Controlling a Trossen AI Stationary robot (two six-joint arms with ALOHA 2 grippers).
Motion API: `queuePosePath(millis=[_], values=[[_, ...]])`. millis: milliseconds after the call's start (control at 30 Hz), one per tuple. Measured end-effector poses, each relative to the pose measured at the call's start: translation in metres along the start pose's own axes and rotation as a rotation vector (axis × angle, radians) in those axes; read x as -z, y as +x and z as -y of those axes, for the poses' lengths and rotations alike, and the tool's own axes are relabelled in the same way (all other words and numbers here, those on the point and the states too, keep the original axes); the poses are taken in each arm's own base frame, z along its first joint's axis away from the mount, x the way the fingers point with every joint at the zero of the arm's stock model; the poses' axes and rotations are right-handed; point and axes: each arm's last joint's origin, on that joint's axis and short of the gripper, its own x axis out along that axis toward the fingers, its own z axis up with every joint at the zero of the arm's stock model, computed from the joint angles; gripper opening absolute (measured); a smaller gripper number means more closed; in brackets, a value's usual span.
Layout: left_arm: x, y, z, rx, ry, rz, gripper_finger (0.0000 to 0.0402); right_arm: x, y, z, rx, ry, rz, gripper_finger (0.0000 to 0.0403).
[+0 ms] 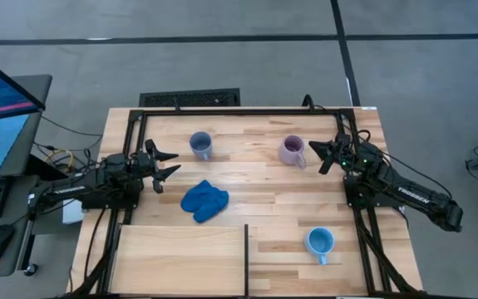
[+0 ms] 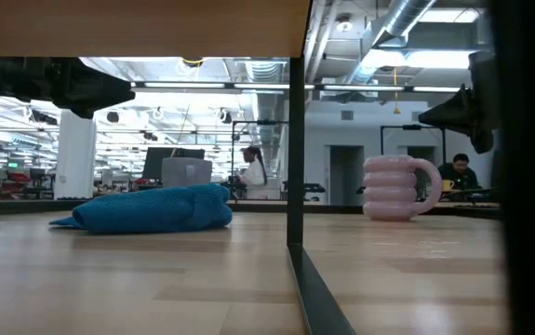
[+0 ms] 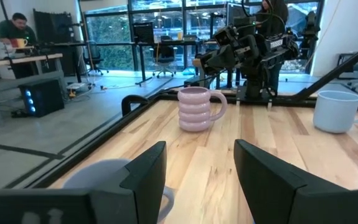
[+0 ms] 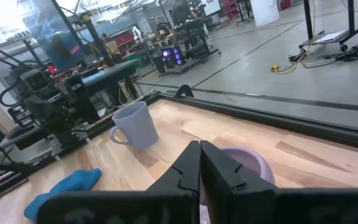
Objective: Stack small to large cups/mugs on shelf
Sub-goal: Move the violet mug from the top right to the center on the table
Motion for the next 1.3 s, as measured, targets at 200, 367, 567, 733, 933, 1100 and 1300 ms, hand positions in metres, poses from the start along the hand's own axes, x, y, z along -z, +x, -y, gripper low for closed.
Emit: queuePosePath(millis=[200, 367, 567, 733, 933, 1100, 1300], values=[[0.0, 0.0, 0.0, 0.0, -0.106, -0.001, 0.018, -0.003, 0.0, -0.002, -0.029, -0.004, 0.009, 0.0033], [0.0, 0.0, 0.0, 0.001, -0.205, -0.001, 0.018, -0.018, -0.003, -0.012, -0.161, -0.107, 0.058, 0.0033], [0.0, 0.0, 0.0, -0.002, -0.16, 0.0, 0.018, -0.03, -0.006, -0.021, -0.229, -0.194, 0.091, 0.0033], [0.0, 0.0, 0.0, -0.003, -0.141, 0.001, 0.018, -0.044, -0.004, -0.03, -0.251, -0.222, 0.056, 0.0033], [-0.001, 0.0, 0.0, -0.006, -0.086, 0.009, 0.018, -0.069, 0.011, -0.041, -0.226, -0.296, -0.048, 0.0033], [-0.001, 0.0, 0.0, -0.007, -0.068, 0.01, 0.018, -0.092, 0.027, -0.049, -0.136, -0.308, -0.216, 0.0033], [-0.002, 0.0, -0.002, -0.061, -0.068, 0.017, 0.018, -0.12, 0.052, -0.055, 0.053, -0.282, -0.34, 0.0033]])
